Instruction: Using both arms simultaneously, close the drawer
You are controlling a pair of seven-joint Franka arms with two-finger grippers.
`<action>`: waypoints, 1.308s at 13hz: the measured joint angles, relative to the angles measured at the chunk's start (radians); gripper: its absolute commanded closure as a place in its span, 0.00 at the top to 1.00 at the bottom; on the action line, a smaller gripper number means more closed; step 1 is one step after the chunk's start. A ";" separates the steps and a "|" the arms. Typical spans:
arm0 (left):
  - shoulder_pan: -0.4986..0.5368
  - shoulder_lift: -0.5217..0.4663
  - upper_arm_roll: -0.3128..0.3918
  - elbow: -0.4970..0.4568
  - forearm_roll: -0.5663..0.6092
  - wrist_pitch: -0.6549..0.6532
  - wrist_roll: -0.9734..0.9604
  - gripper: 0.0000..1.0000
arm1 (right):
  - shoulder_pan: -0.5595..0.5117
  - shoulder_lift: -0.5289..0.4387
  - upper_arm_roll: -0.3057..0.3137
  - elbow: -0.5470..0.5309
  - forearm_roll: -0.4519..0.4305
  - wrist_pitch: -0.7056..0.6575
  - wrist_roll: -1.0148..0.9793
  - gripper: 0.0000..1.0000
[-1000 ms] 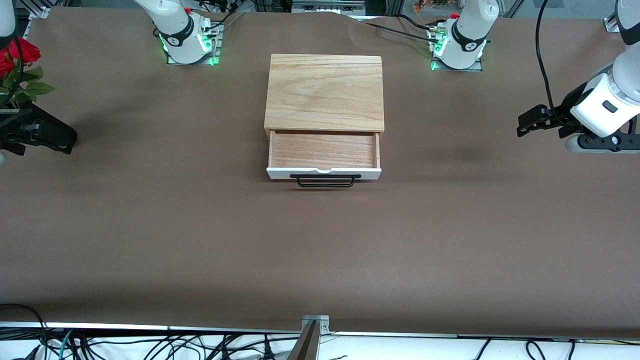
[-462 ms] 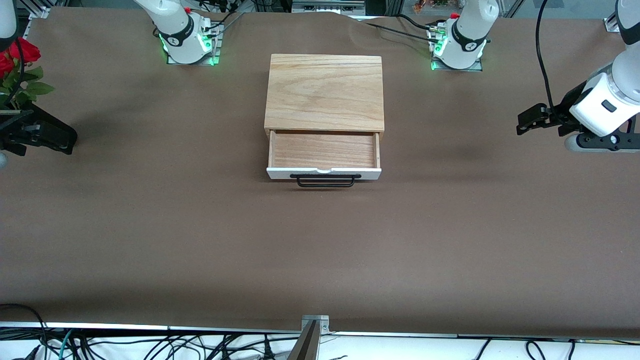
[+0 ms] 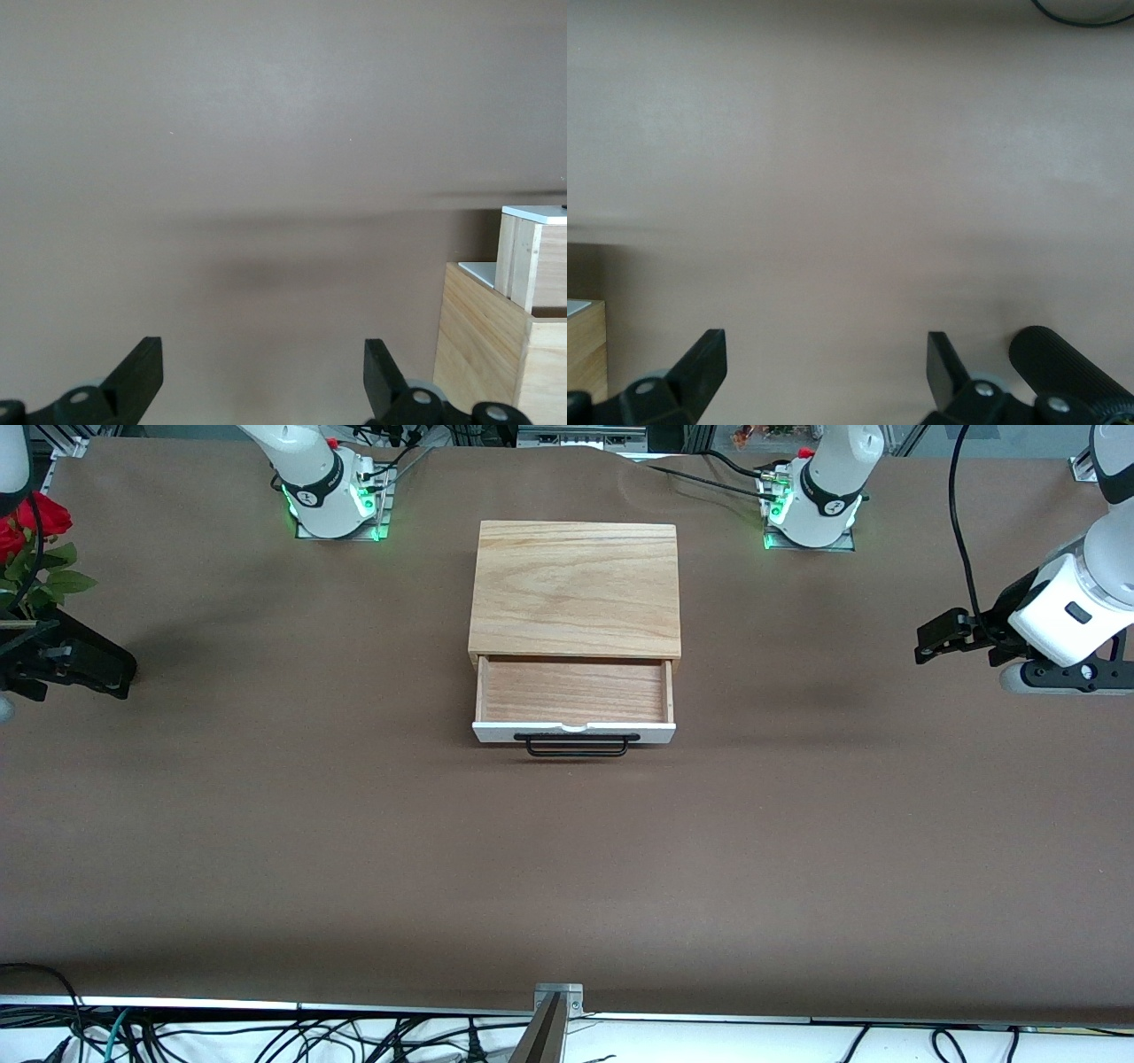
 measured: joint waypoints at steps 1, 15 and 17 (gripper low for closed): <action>-0.001 0.000 0.000 0.002 0.000 0.000 0.000 1.00 | 0.000 0.000 0.000 0.000 0.000 0.000 0.000 1.00; -0.030 -0.001 -0.003 0.038 -0.008 0.000 -0.001 1.00 | 0.000 0.001 0.000 -0.001 0.002 0.001 0.007 1.00; -0.030 0.016 -0.003 0.036 -0.053 -0.001 -0.001 1.00 | 0.005 0.013 0.001 -0.003 0.012 0.002 0.008 1.00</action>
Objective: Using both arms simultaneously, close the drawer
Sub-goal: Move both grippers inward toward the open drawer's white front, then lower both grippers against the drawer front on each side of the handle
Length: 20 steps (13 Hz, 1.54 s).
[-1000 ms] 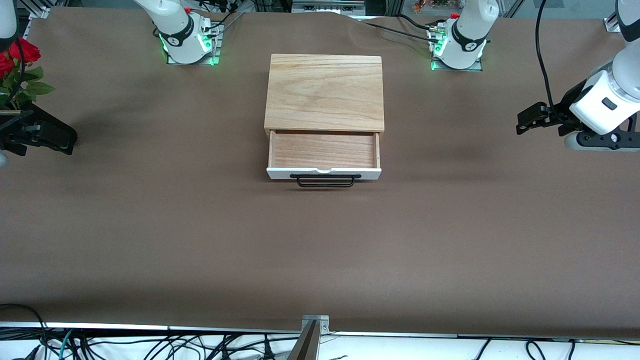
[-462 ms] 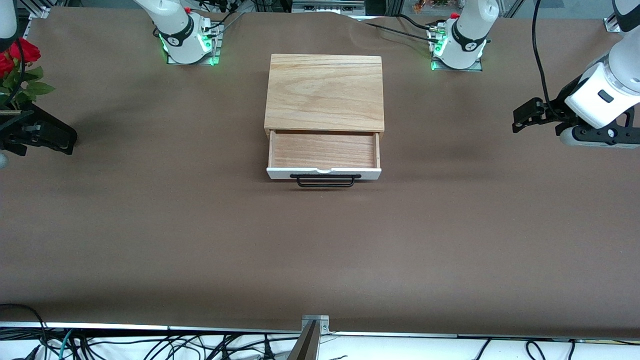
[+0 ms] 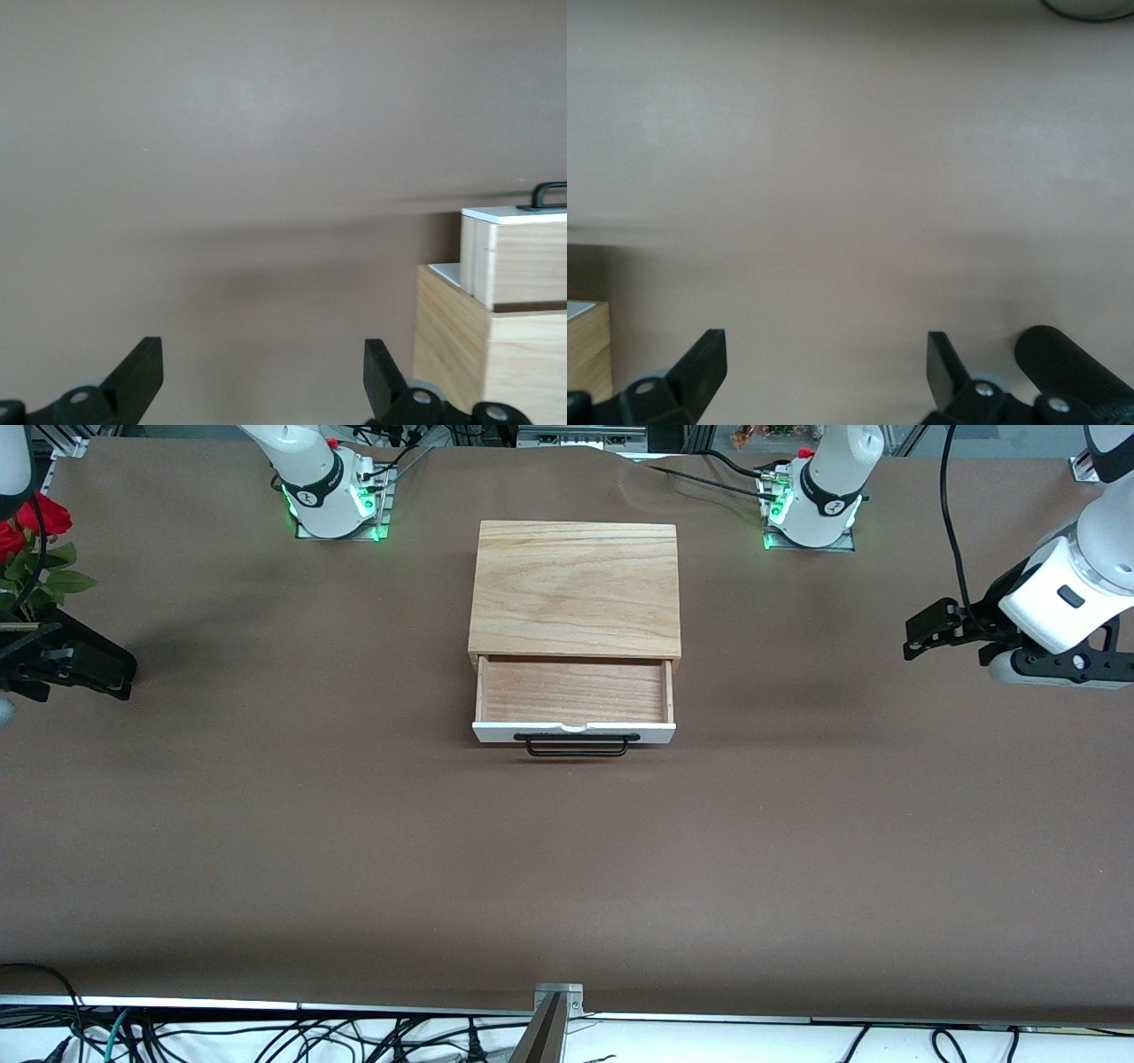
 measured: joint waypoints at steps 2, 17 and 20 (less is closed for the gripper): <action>-0.005 0.063 -0.001 -0.004 -0.028 0.003 0.000 1.00 | 0.024 0.034 0.002 -0.002 0.005 0.009 0.001 1.00; -0.228 0.444 -0.023 0.093 -0.460 0.402 -0.004 1.00 | 0.359 0.392 0.011 -0.011 0.330 0.559 0.054 1.00; -0.252 0.517 -0.023 0.095 -0.495 0.493 -0.004 1.00 | 0.436 0.428 0.012 -0.011 0.335 0.623 0.181 1.00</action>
